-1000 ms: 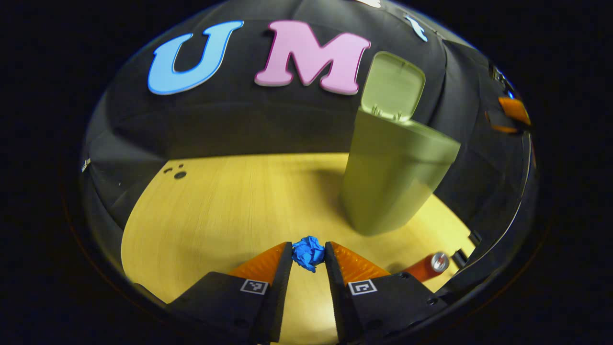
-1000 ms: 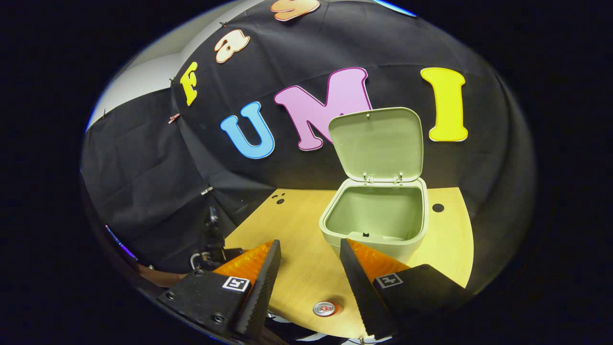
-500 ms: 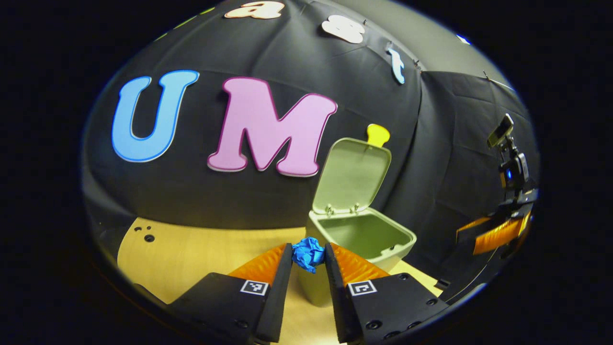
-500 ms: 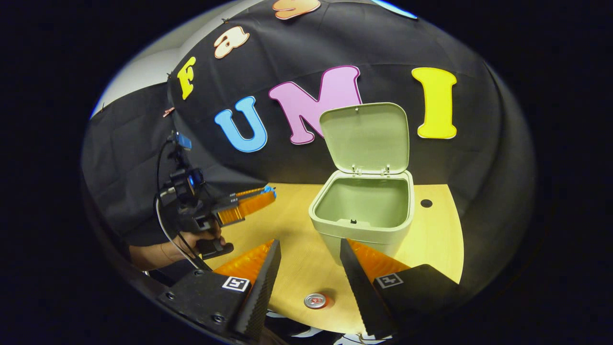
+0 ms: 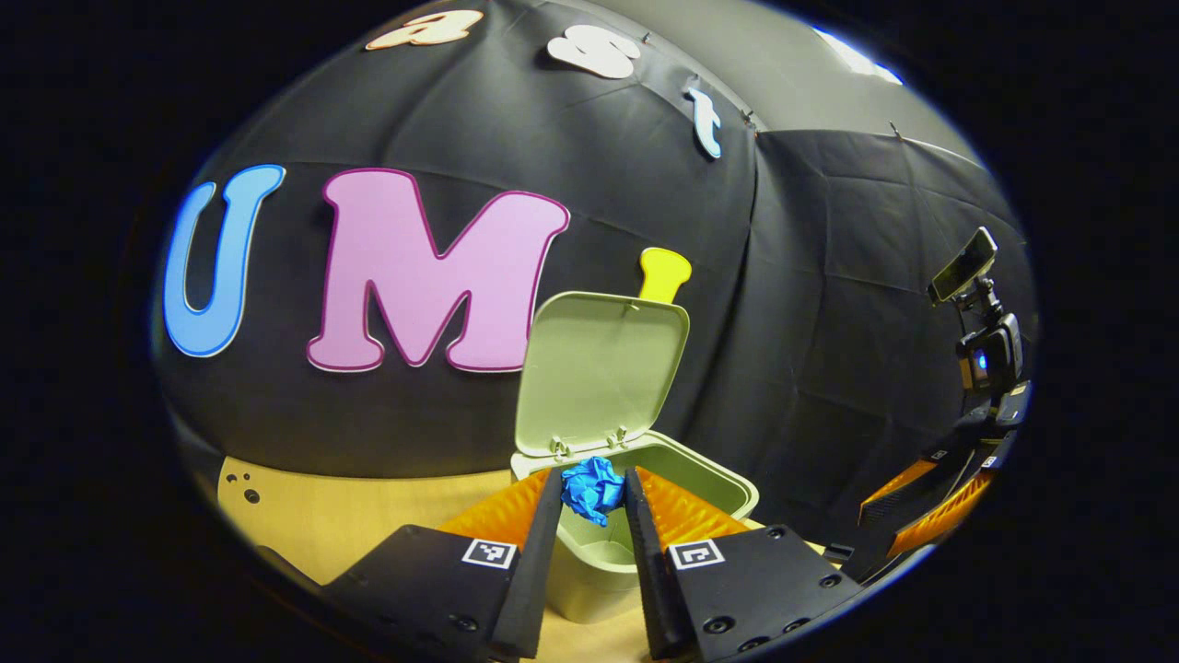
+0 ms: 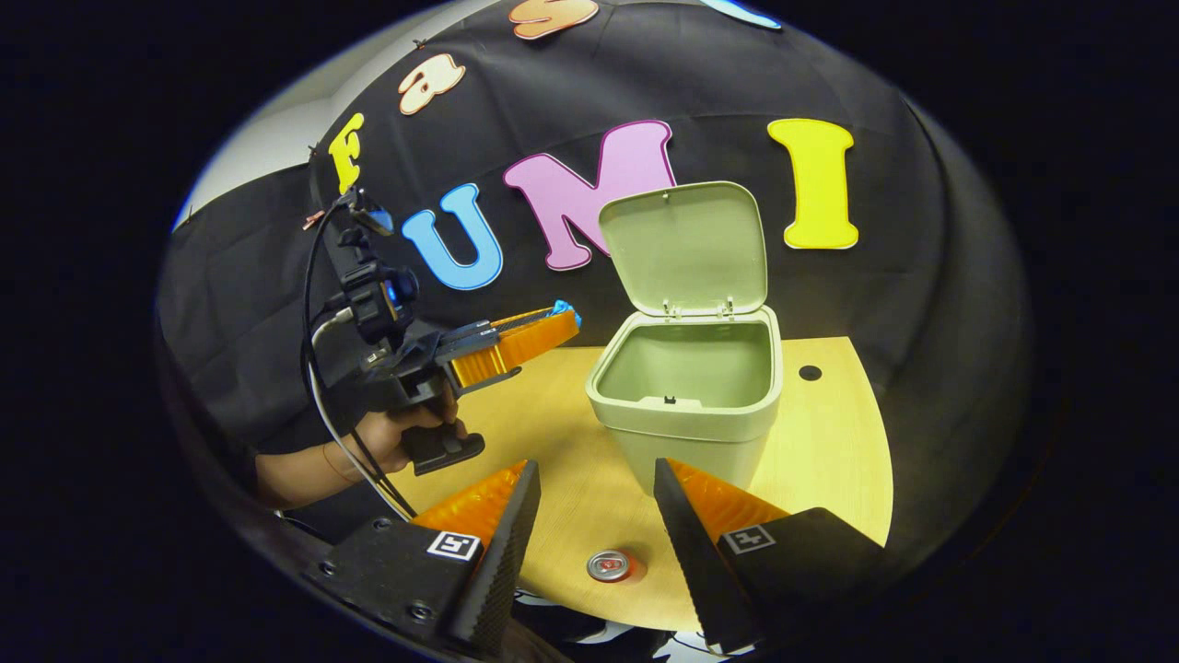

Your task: Press the lid of the desktop garbage bin to open it, pick up the crumpled paper on the desktop and throw it into the bin, then pick up the pop can on the desktop and drop it into the bin, and finally close the garbage bin lid.

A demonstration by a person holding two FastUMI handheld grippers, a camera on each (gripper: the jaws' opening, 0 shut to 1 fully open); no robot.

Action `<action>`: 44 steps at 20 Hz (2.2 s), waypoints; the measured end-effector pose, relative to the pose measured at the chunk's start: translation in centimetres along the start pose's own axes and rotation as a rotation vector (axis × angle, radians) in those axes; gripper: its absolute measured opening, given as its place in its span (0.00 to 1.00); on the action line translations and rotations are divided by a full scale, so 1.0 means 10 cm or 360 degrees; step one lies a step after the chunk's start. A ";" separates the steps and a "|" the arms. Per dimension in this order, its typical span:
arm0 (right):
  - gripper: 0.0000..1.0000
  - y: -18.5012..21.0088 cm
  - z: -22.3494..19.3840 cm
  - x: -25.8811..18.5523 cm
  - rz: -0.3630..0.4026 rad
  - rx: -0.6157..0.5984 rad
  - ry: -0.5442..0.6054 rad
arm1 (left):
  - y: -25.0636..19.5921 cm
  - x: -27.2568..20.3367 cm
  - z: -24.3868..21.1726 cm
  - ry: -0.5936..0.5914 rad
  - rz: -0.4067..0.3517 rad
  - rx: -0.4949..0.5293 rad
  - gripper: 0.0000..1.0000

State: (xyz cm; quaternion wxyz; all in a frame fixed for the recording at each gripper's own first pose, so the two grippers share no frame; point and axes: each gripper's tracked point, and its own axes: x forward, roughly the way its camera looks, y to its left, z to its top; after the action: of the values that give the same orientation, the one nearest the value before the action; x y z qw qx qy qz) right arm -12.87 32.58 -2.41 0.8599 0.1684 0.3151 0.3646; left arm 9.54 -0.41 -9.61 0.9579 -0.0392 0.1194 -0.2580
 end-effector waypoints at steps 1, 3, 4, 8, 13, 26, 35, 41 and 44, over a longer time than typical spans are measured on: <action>0.80 0.00 -0.01 -0.01 -0.0005 0.0007 -0.0002 | -0.01 0.04 -0.04 0.0014 -0.0012 -0.0001 0.46; 0.80 0.00 -0.05 -0.04 -0.0009 0.0024 -0.0008 | -0.08 0.20 -0.09 0.0048 -0.0030 0.0001 0.46; 0.80 -0.01 -0.08 -0.05 -0.0013 0.0030 -0.0004 | -0.10 0.26 -0.11 0.0063 -0.0039 0.0003 0.46; 0.80 0.01 -0.23 -0.05 -0.0021 0.0041 0.0033 | -0.15 0.42 -0.27 0.0135 -0.0065 0.0019 0.46; 0.82 0.05 -0.48 -0.02 -0.0018 0.0051 0.0101 | -0.16 0.52 -0.37 0.0150 -0.0050 0.0053 0.48; 0.89 0.03 -1.14 0.24 -0.0038 -0.0041 0.0311 | -0.09 0.32 -0.34 0.0116 -0.0024 0.0007 0.81; 0.92 -0.01 -1.69 0.51 -0.0033 -0.0247 0.0552 | 0.22 -0.21 -0.34 0.0085 0.0089 -0.0070 0.87; 0.92 -0.12 -2.02 0.68 -0.0057 -0.0356 0.0683 | 0.41 -0.57 -0.41 0.0090 0.0170 -0.0113 0.86; 0.92 -0.17 -2.14 0.80 -0.0063 -0.0380 0.0719 | 0.50 -0.73 -0.46 0.0097 0.0211 -0.0114 0.86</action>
State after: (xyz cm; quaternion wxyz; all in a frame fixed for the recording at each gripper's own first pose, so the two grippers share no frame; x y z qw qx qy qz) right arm -21.95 38.56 -22.51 0.7884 -0.0263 0.4571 0.4108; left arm 4.70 7.56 -13.21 0.9668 -0.0577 0.1601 -0.1906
